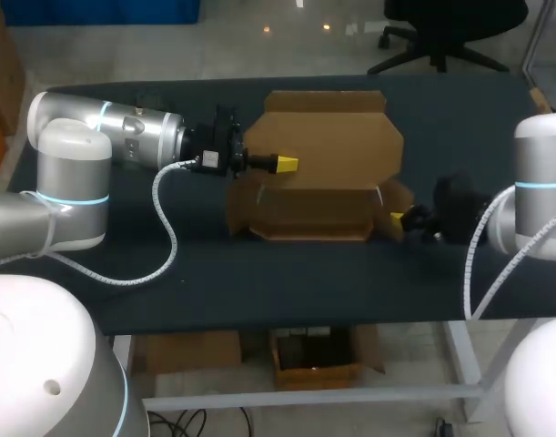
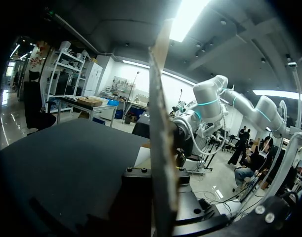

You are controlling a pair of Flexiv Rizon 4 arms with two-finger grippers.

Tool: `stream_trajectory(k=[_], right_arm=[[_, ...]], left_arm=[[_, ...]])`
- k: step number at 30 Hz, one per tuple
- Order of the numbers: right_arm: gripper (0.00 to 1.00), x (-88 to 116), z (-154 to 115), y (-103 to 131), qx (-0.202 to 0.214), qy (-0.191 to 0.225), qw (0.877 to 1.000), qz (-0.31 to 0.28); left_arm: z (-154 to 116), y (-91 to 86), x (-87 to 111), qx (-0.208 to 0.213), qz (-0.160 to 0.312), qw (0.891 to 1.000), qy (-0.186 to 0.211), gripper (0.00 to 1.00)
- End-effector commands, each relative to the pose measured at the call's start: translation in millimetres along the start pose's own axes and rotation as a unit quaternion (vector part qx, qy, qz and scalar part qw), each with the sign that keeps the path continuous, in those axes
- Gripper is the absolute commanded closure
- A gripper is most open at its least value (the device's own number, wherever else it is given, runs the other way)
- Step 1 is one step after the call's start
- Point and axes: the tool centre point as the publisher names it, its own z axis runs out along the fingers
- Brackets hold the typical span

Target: Assemble the packaging by folding the flat box into shape, placing the metal phone stand inside, and closing the box properly

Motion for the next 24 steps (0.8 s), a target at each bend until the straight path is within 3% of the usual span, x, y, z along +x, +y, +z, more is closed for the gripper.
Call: stream_trajectory(k=[1,9,15,24], right_arm=[[0.91,7.7,1.8,-2.1,-0.007,-0.021,1.0,0.004],[0.88,15.9,2.3,-1.6,-0.005,-0.046,0.999,0.016],[0.72,22.3,2.6,-3.3,-0.006,-0.059,0.998,0.028],[0.71,35.6,2.9,-3.9,-0.009,-0.068,0.997,0.039]], left_arm=[[0.5,2.0,-1.0,0.0,0.0,1.0,0.001,1.0],[0.5,2.0,-1.0,0.0,0.0,1.0,0.001,1.0],[0.5,2.0,-1.0,0.0,0.0,1.0,0.001,1.0],[0.5,2.0,-1.0,0.0,0.0,1.0,0.001,1.0]])
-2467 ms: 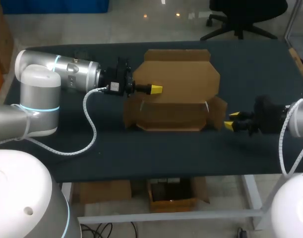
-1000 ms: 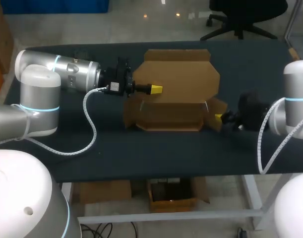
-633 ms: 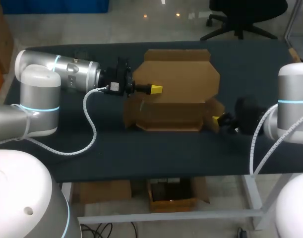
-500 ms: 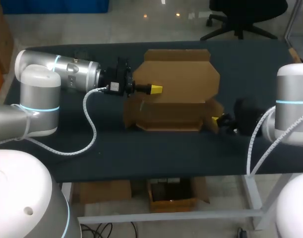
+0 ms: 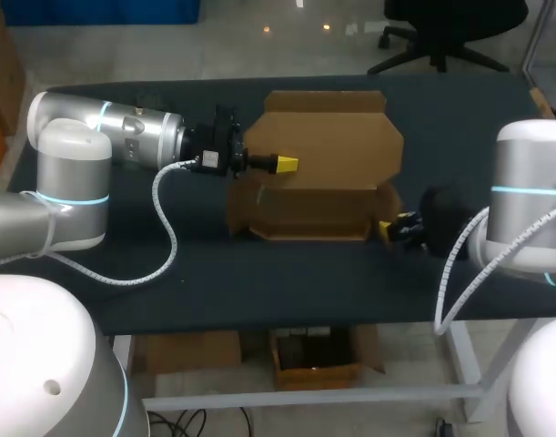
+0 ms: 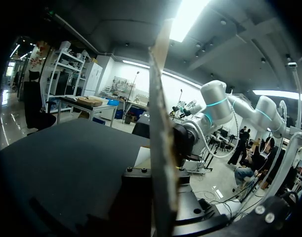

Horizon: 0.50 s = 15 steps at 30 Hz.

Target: Assemble the packaging by folding the flat box into shape, placing the metal phone stand inside, and closing the box properly

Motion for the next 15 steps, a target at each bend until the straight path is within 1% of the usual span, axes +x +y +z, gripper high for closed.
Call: stream_trajectory(k=[1,4,8,15], right_arm=[[0.71,9.5,1.5,-2.3,-0.008,-0.018,1.0,0.002],[0.72,13.6,2.8,-3.1,-0.007,-0.015,1.0,0.002],[0.71,18.1,3.9,-3.2,-0.009,-0.011,1.0,0.002],[0.67,25.6,6.2,-1.7,-0.012,0.0,1.0,-0.001]], left_arm=[[0.6,2.0,-1.0,0.0,0.0,1.0,0.001,1.0],[0.6,2.0,-1.0,0.0,0.0,1.0,0.001,1.0],[0.6,2.0,-1.0,0.0,0.0,1.0,0.001,1.0],[0.6,2.0,-1.0,0.0,0.0,1.0,0.001,1.0]])
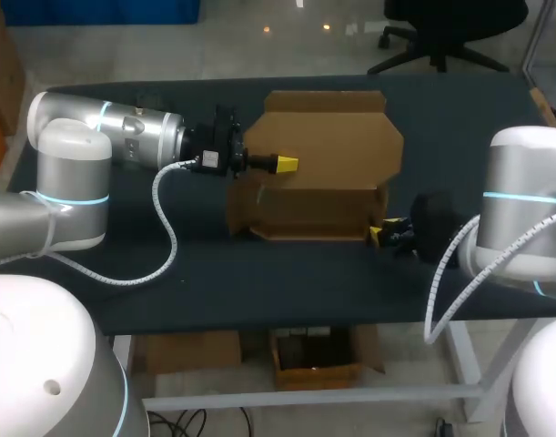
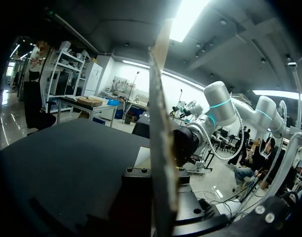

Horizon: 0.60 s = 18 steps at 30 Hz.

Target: Assemble the packaging by folding the flat box into shape, placing the metal phone stand inside, and closing the box properly

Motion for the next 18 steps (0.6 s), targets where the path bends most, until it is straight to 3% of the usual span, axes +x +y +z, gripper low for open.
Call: stream_trajectory(k=[1,18], right_arm=[[0.66,5.8,3.7,-0.8,-0.005,0.002,1.0,-0.001],[0.62,24.2,6.7,4.3,-0.01,0.03,0.999,-0.016]], left_arm=[[0.6,2.0,-1.0,0.0,0.0,1.0,0.001,1.0],[0.6,2.0,-1.0,0.0,0.0,1.0,0.001,1.0]])
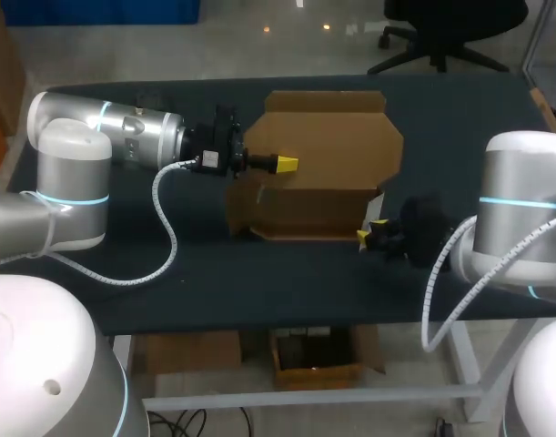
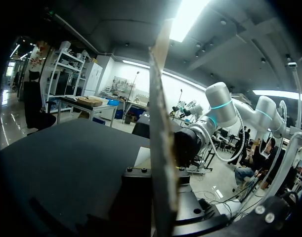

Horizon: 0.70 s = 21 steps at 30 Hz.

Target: Assemble the packaging by folding the flat box into shape, placing the metal phone stand inside, and closing the box properly

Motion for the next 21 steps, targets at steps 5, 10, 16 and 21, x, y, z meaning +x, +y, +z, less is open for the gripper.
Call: stream_trajectory(k=[5,10,16,21], right_arm=[[0.62,8.2,-8.4,-1.4,0.001,0.0,1.0,-0.006],[0.62,10.9,-19.7,-5.7,0.002,-0.006,1.0,-0.007],[0.61,14.3,-32.7,-11.4,0.002,-0.014,1.0,-0.007],[0.61,14.1,-45.0,-15.2,-0.002,-0.021,1.0,-0.007]], left_arm=[[0.5,2.0,-1.0,0.0,0.0,1.0,0.001,1.0],[0.5,2.0,-1.0,0.0,0.0,1.0,0.001,1.0],[0.5,2.0,-1.0,0.0,0.0,1.0,0.001,1.0],[0.5,2.0,-1.0,0.0,0.0,1.0,0.001,1.0]])
